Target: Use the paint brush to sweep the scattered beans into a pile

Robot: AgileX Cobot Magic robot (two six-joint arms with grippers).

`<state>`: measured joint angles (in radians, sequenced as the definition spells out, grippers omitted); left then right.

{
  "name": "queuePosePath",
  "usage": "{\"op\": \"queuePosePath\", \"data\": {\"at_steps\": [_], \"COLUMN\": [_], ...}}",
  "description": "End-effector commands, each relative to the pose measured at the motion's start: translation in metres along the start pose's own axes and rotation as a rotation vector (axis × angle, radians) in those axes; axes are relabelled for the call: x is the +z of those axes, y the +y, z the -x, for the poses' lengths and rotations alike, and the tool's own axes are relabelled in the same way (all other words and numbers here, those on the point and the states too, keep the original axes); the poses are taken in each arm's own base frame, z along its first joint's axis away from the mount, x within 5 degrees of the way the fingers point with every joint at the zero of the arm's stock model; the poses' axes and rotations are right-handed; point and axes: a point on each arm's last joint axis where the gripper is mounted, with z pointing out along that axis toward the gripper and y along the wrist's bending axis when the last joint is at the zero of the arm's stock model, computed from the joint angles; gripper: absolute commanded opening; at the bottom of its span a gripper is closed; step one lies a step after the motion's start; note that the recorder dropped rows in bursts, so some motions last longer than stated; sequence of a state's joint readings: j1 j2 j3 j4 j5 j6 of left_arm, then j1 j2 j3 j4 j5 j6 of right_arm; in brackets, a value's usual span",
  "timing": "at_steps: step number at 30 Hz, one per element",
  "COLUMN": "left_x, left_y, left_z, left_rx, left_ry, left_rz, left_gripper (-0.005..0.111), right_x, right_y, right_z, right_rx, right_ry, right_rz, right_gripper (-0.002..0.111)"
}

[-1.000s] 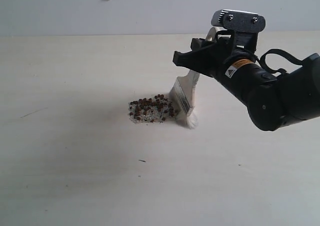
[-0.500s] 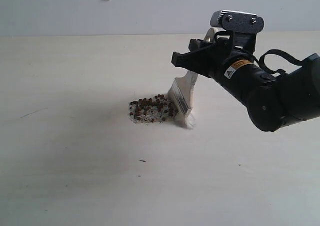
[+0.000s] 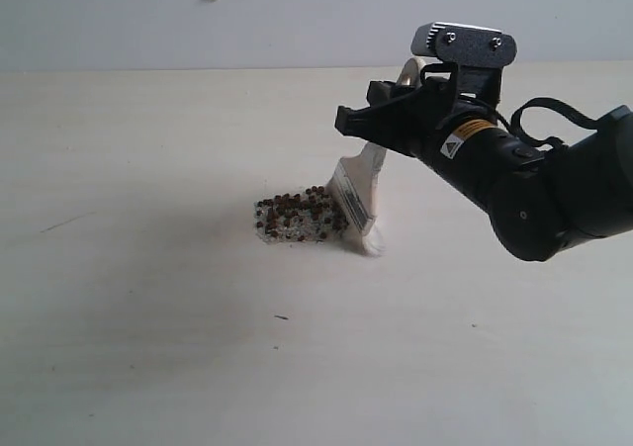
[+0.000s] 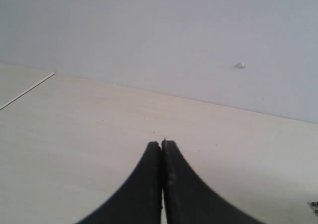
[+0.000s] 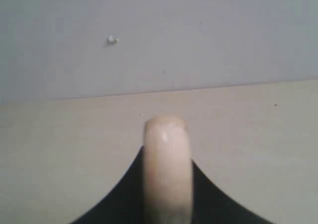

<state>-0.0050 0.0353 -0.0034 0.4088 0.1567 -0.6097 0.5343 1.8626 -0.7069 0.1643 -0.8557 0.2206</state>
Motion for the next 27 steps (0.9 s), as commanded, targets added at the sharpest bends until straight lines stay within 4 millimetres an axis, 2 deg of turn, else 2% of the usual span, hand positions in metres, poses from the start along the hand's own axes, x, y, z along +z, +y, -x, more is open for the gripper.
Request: {"op": "queuePosePath", "data": {"at_steps": [1, 15, 21, 27], "left_x": [0.0, 0.0, 0.0, 0.0], "left_y": [0.0, 0.0, 0.0, 0.0], "left_z": [-0.001, -0.001, -0.001, -0.001], "left_rx": [-0.003, -0.003, -0.003, -0.003], "left_ry": [-0.002, -0.002, -0.002, -0.002], "left_rz": [-0.008, -0.008, -0.008, -0.008], "left_gripper": [0.0, 0.0, 0.0, 0.0], "right_x": [0.0, -0.009, -0.01, -0.01], "right_y": [0.0, 0.002, 0.002, -0.007], "right_z": [-0.002, 0.019, 0.023, 0.026], "right_rx": [0.006, -0.116, -0.11, -0.091], "right_ry": [0.015, -0.021, -0.041, -0.06], "right_rz": [0.001, -0.038, -0.04, -0.091], "right_gripper": [0.0, 0.0, 0.0, 0.0]}}
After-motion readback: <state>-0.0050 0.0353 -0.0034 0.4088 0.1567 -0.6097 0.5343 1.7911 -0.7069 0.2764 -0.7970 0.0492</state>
